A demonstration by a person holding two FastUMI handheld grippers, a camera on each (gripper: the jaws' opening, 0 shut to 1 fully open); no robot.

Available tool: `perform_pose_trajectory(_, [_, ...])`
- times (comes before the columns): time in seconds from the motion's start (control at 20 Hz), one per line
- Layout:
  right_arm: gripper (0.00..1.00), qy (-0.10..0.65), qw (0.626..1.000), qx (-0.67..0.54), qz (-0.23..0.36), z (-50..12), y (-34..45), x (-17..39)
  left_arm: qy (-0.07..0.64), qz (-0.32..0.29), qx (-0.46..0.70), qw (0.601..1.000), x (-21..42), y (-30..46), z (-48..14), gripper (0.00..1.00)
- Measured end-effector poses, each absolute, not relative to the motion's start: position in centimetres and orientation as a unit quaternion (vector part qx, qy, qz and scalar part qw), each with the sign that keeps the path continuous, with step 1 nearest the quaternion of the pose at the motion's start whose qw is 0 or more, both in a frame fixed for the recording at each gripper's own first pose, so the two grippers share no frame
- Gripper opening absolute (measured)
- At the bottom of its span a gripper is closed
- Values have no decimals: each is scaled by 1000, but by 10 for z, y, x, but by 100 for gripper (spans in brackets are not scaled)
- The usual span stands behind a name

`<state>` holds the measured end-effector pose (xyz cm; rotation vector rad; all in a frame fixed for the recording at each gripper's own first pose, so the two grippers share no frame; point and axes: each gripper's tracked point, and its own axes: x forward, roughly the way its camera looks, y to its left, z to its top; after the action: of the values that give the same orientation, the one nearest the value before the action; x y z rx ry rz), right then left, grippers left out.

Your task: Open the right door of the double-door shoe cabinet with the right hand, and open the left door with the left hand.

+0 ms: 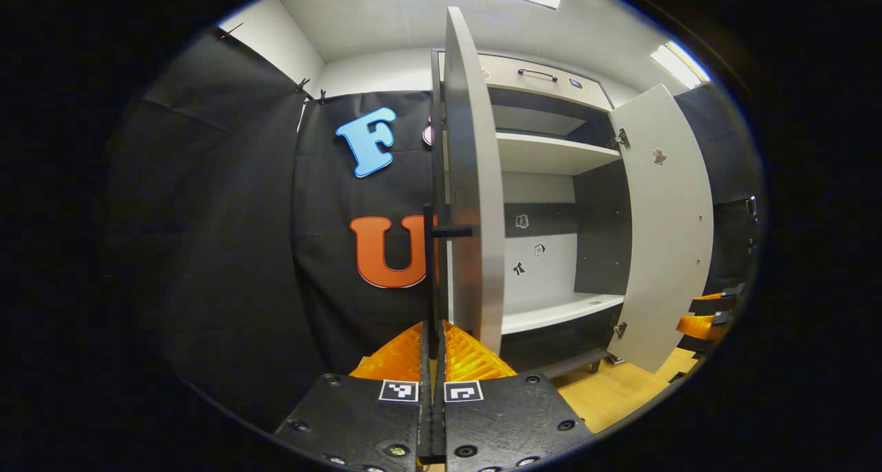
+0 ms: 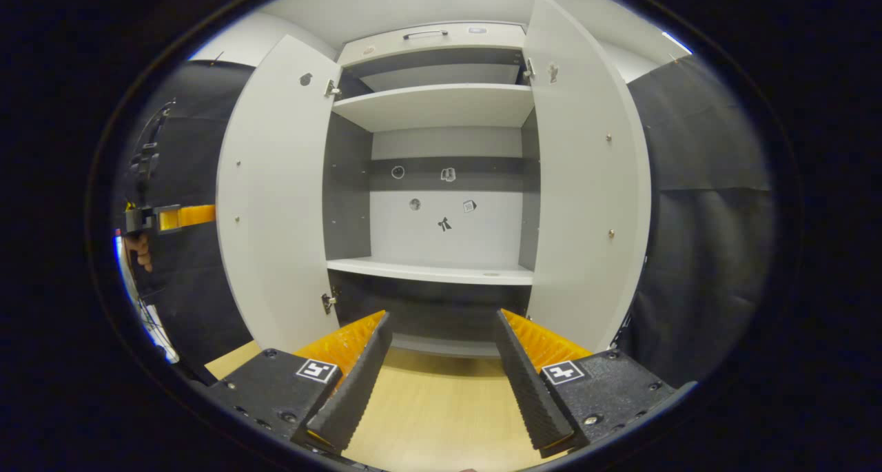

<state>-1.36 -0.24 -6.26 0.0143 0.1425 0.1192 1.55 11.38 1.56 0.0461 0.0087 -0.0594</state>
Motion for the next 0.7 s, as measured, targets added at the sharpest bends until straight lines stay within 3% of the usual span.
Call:
perform_pose_trajectory(0.15, [95,65,997,13,47,-57,-7,-9,5,-58,4,998,7,55,5,0])
perform_pose_trajectory(0.35, [95,39,998,18,34,-42,-11,-5,6,-42,-8,999,30,-1,-17,0])
perform_pose_trajectory(0.4, [95,37,999,18,33,-41,-12,-7,13,-44,-15,999,36,-16,-25,11])
perform_pose_trajectory(0.45, [93,33,999,19,33,-40,-12,-9,18,-53,-22,998,38,-28,-29,6])
perform_pose_trajectory(0.55, [93,29,999,20,29,-39,-18,-14,22,-58,-33,998,42,-42,-34,11])
perform_pose_trajectory(0.6, [93,29,999,19,25,-39,-22,-15,21,-60,-39,997,41,-46,-34,9])
perform_pose_trajectory(0.65, [93,29,999,18,22,-39,-26,-16,15,-68,-45,997,41,-50,-32,43])
perform_pose_trajectory(0.7, [93,29,999,17,18,-40,-29,-17,11,-73,-49,996,41,-53,-29,37])
